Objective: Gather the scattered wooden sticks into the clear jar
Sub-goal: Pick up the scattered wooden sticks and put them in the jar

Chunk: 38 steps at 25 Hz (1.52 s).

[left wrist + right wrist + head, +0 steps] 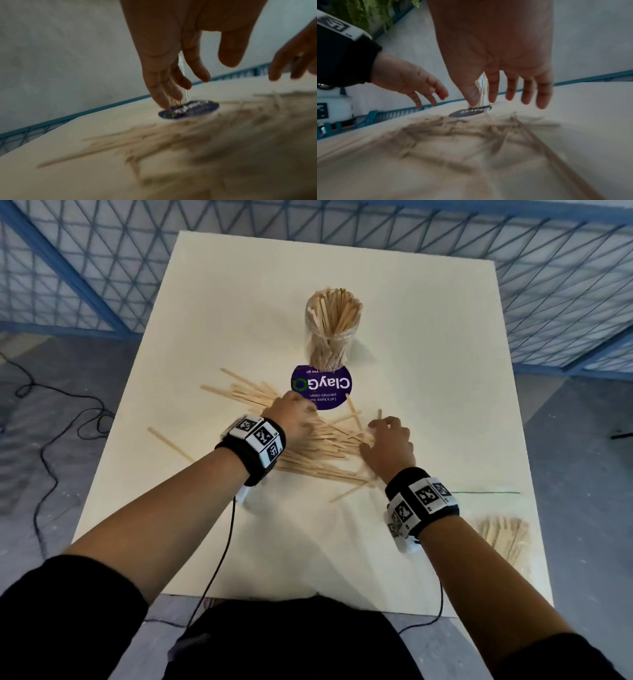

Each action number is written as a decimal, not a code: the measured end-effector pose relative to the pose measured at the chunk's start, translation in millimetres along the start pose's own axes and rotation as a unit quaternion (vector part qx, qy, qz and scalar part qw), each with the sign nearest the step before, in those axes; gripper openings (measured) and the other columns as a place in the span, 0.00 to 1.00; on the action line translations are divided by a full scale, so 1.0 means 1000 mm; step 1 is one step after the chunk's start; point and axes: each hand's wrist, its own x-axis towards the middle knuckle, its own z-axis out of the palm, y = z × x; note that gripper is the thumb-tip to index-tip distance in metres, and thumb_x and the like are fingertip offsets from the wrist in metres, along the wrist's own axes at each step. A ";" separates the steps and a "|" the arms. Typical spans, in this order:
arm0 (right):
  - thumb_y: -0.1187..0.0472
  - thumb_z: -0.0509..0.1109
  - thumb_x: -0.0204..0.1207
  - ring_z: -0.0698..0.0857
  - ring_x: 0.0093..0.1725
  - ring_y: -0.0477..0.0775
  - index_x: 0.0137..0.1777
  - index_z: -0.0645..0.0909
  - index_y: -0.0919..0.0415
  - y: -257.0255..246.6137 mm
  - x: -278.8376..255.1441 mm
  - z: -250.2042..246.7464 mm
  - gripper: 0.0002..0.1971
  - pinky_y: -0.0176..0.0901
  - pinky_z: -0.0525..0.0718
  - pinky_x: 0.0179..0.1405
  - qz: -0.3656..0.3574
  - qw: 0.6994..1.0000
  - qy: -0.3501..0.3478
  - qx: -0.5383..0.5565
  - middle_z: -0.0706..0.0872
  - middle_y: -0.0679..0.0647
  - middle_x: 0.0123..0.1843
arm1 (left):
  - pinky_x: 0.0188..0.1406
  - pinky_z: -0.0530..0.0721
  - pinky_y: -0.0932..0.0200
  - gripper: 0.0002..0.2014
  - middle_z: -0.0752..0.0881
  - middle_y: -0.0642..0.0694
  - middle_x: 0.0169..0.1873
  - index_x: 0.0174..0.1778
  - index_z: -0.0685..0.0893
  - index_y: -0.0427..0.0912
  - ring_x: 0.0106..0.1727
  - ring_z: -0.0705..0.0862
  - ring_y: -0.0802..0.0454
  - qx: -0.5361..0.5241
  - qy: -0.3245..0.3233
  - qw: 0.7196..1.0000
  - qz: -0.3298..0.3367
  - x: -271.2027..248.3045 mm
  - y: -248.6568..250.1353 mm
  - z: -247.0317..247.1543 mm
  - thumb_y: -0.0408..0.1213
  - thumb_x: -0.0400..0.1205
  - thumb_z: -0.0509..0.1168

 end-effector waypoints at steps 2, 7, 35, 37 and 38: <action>0.54 0.69 0.71 0.66 0.73 0.66 0.74 0.64 0.60 0.005 -0.018 0.012 0.32 0.62 0.72 0.68 0.033 0.999 -0.027 -0.022 0.65 0.60 0.75 | 0.76 0.64 0.36 0.34 0.62 0.44 0.78 0.75 0.68 0.55 0.78 0.61 0.37 0.062 -0.045 0.996 -0.048 -0.015 -0.016 0.019 0.52 0.72 0.71; 0.62 0.66 0.74 0.69 0.71 0.63 0.75 0.64 0.59 0.006 -0.032 0.030 0.29 0.58 0.72 0.68 -0.036 0.998 -0.028 -0.050 0.68 0.55 0.76 | 0.74 0.67 0.35 0.40 0.57 0.47 0.81 0.79 0.58 0.56 0.79 0.57 0.36 0.141 -0.064 0.988 -0.015 -0.035 -0.025 0.046 0.51 0.73 0.71; 0.57 0.60 0.81 0.72 0.68 0.61 0.67 0.71 0.59 -0.009 -0.004 0.034 0.16 0.57 0.67 0.70 -0.127 0.975 0.008 -0.184 0.78 0.56 0.65 | 0.55 0.78 0.51 0.18 0.82 0.43 0.61 0.68 0.71 0.44 0.59 0.82 0.41 0.180 -0.016 0.983 0.028 -0.038 -0.033 0.011 0.28 0.82 0.54; 0.61 0.58 0.82 0.72 0.66 0.62 0.67 0.70 0.60 -0.008 -0.003 0.036 0.14 0.56 0.69 0.67 -0.122 0.974 -0.004 -0.191 0.78 0.57 0.65 | 0.56 0.79 0.50 0.16 0.81 0.43 0.61 0.68 0.71 0.44 0.59 0.82 0.41 0.176 -0.028 0.983 0.033 -0.038 -0.038 0.012 0.32 0.84 0.55; 0.63 0.57 0.82 0.73 0.66 0.62 0.66 0.70 0.61 -0.008 -0.003 0.037 0.14 0.56 0.70 0.66 -0.119 0.974 -0.006 -0.192 0.78 0.57 0.65 | 0.57 0.79 0.49 0.15 0.81 0.43 0.61 0.67 0.72 0.44 0.59 0.82 0.41 0.169 -0.030 0.984 0.038 -0.039 -0.041 0.012 0.36 0.84 0.55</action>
